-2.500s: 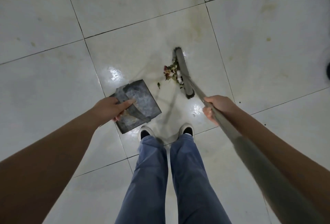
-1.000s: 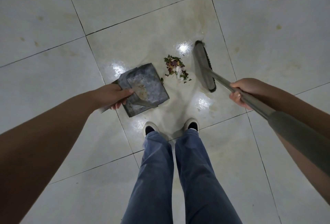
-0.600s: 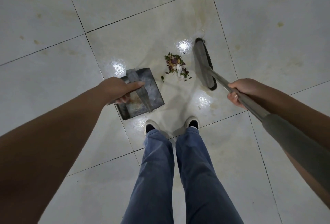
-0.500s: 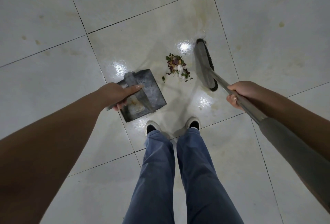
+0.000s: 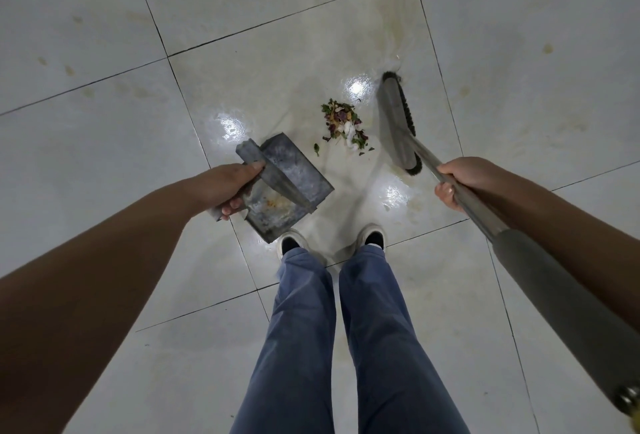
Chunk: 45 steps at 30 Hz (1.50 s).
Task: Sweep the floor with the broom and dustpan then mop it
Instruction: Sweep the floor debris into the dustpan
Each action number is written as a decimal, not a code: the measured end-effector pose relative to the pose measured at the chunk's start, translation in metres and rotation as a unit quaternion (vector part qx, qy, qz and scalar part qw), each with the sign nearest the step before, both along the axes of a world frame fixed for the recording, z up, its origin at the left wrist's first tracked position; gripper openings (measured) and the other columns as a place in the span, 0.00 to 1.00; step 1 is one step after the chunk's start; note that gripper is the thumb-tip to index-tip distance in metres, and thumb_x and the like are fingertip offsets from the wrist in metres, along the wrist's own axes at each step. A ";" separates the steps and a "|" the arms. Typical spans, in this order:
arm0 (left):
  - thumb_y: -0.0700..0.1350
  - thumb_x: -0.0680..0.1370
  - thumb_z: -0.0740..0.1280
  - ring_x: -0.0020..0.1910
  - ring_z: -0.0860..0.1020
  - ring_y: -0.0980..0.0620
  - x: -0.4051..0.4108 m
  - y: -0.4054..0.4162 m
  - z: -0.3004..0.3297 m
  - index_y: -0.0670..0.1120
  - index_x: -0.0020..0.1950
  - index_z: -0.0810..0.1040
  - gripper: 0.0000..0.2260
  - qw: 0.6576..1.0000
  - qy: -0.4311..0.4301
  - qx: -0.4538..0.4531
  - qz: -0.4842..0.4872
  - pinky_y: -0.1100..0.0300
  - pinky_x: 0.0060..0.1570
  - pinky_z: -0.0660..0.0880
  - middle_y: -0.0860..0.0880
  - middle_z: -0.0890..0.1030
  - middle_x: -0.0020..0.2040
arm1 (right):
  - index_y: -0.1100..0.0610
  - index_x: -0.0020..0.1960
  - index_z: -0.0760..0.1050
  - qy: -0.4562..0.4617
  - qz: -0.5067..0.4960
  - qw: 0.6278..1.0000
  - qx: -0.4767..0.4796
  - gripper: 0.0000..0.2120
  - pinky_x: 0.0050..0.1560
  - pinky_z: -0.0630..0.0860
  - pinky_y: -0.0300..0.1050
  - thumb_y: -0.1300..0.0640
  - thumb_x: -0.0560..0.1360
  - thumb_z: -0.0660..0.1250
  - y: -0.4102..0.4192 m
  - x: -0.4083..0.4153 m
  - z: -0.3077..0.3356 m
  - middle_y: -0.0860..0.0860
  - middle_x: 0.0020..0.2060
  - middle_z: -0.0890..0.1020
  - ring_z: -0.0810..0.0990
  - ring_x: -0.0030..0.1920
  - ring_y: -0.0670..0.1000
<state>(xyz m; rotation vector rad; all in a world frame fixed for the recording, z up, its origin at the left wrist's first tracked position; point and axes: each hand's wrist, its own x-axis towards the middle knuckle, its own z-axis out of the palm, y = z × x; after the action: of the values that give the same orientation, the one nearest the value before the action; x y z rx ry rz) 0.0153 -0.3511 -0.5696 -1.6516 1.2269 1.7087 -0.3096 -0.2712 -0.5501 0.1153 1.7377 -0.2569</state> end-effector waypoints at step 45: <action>0.63 0.75 0.59 0.36 0.75 0.57 0.029 0.002 -0.005 0.48 0.33 0.76 0.21 0.991 -0.053 -0.116 -0.034 0.63 0.36 0.65 0.51 0.79 0.34 | 0.58 0.42 0.65 -0.050 0.134 0.988 0.051 0.12 0.13 0.60 0.27 0.54 0.82 0.54 -0.027 0.014 0.051 0.52 0.30 0.65 0.62 0.12 0.42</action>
<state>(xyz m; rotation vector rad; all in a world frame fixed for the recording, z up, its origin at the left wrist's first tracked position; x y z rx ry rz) 0.0443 -0.3490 -0.5747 -1.7848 1.4570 1.4646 -0.2953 -0.2984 -0.4988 -0.0324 1.6457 0.0349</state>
